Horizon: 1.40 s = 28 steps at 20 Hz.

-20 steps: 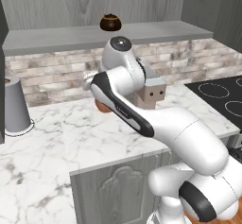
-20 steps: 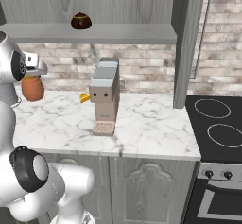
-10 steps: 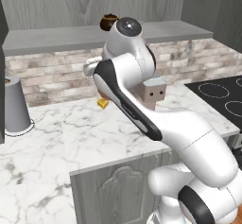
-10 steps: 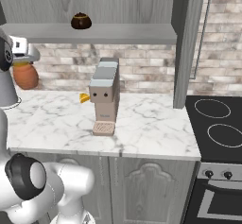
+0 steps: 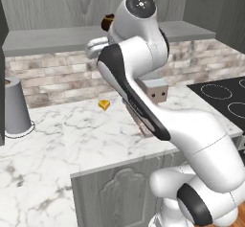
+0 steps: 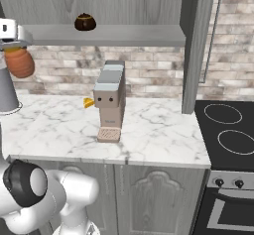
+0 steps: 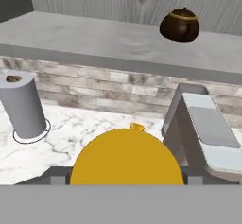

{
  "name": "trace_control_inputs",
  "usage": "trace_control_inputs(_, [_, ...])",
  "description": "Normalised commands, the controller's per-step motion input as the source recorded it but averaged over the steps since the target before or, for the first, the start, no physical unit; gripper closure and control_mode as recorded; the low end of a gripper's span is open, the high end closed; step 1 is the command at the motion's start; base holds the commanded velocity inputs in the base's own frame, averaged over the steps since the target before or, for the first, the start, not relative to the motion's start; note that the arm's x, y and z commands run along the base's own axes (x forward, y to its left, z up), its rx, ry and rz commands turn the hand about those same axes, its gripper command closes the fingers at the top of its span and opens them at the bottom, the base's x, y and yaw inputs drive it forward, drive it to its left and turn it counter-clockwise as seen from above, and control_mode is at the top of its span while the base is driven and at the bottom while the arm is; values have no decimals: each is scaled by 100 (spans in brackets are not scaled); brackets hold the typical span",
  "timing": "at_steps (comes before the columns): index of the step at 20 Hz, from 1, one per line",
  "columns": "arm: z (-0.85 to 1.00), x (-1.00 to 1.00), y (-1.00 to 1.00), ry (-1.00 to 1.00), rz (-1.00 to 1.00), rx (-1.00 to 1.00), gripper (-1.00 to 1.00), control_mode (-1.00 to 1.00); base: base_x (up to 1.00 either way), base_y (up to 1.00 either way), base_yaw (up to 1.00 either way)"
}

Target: Pick the yogurt and honey bottle from the counter and place them in the cabinets closest to them.

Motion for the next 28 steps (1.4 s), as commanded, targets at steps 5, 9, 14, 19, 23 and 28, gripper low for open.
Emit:
trace_control_inputs(5, [13, -7, 0, -10, 0, 0, 100, -100, 0, 0, 0])
trace_control_inputs(9, [7, 0, -1, -9, 0, 0, 100, -100, 0, 0, 0])
trace_control_inputs(14, [25, 0, -9, -9, 0, 0, 100, -100, 0, 0, 0])
trace_control_inputs(19, [28, 2, -16, -8, 0, 2, 100, -100, 0, 0, 0])
trace_control_inputs(23, [15, 10, -17, -11, 0, 4, 100, -100, 0, 0, 0])
trace_control_inputs(28, [1, 10, -13, -12, 0, 2, 100, -100, 0, 0, 0])
